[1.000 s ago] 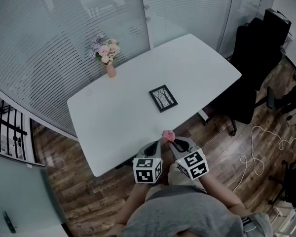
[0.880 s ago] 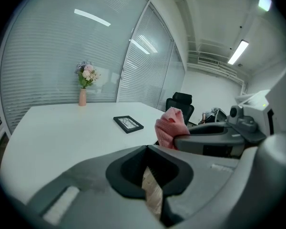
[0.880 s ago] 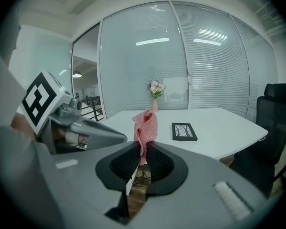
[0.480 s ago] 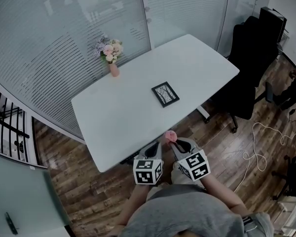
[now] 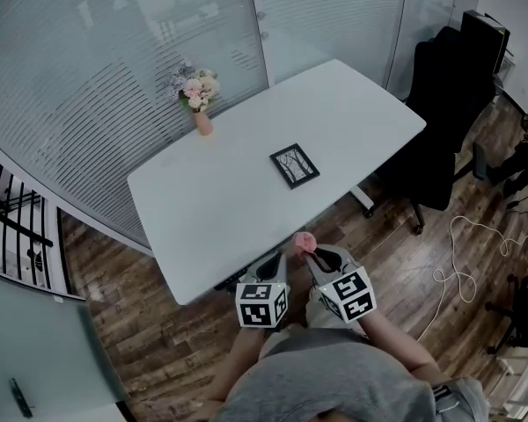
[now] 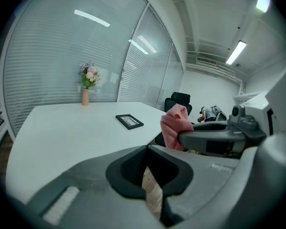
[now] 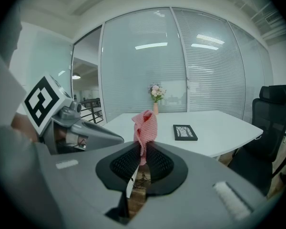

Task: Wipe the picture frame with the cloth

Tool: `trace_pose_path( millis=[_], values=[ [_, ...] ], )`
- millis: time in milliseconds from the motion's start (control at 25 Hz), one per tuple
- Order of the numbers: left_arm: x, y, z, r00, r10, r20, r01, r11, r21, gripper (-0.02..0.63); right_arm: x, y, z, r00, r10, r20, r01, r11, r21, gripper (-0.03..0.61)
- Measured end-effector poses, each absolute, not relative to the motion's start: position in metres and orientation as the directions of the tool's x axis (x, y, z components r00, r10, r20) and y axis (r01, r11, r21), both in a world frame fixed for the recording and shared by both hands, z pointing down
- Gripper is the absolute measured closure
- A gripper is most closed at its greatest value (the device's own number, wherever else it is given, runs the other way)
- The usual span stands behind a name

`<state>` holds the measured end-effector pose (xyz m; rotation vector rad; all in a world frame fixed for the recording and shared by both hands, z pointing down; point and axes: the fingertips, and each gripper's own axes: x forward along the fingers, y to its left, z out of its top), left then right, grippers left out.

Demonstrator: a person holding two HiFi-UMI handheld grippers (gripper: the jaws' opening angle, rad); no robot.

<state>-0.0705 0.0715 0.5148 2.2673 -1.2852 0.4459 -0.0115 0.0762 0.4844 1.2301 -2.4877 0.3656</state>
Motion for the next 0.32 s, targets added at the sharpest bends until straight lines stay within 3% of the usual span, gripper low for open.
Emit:
trace_pose_path(
  millis=[320],
  values=[
    [-0.0705,0.0729,0.5074,0.498,-0.708,0.501,-0.867,-0.430,0.253,0.612,-0.0103,0.0782,0.4773,-0.578,-0.711,0.401,-0.795,0.602,-0.077,0.543]
  ],
)
